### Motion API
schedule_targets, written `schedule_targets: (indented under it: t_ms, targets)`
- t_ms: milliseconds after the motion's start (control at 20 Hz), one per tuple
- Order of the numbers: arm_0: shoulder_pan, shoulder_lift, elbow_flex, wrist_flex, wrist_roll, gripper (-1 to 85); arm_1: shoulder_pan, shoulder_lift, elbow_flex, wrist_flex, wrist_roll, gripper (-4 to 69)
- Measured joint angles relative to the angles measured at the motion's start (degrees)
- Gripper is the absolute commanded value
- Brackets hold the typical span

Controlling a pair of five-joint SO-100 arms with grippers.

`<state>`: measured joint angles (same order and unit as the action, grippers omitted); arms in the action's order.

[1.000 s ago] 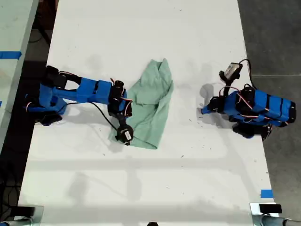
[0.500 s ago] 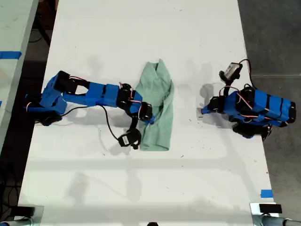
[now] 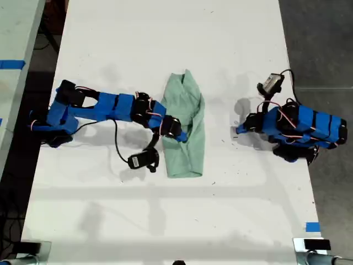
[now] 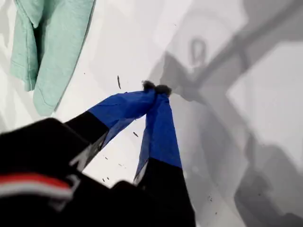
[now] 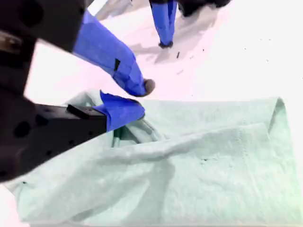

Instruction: Fold t shirt

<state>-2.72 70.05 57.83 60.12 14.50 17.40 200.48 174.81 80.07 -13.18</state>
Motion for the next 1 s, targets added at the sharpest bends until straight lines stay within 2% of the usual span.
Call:
schedule_targets:
  t_ms: [100, 150, 300, 350, 400, 500, 600, 750, 1000]
  targets:
    - [0.0, 11.8, 9.3, -1.1, 2.1, -0.2, 0.0, 0.0, 0.0, 0.0, 0.0, -1.9]
    - [-0.2, 20.6, 18.2, -4.8, 2.4, -0.2, 0.0, 0.0, 0.0, 0.0, 0.0, -1.9]
    - [-5.3, 56.1, 56.5, -22.4, 2.1, -0.2, 0.0, 0.0, 0.0, 0.0, 0.0, -1.9]
    - [-9.0, 68.9, 70.0, -23.1, 2.0, -0.2, 0.0, 0.0, 0.0, 0.0, 0.0, -1.9]
    - [-11.8, 82.4, 84.3, -22.4, 2.0, -0.2, 0.0, 0.0, 0.0, 0.0, 0.0, -1.9]
    - [-14.2, 110.1, 108.2, -16.7, 1.5, -0.2, 0.0, 0.0, 0.0, 0.0, 0.0, -1.9]
    - [-15.0, 130.6, 121.9, -15.6, 0.5, -0.2, 0.0, 0.0, 0.0, 0.0, 0.0, -1.9]
    - [-15.6, 135.1, 124.9, -11.2, -1.1, -0.2, 0.0, 0.0, 0.0, 0.0, 0.0, -1.9]
    - [-16.3, 136.1, 125.4, -9.3, -3.3, -0.2, 0.0, 0.0, 0.0, 0.0, 0.4, -1.9]
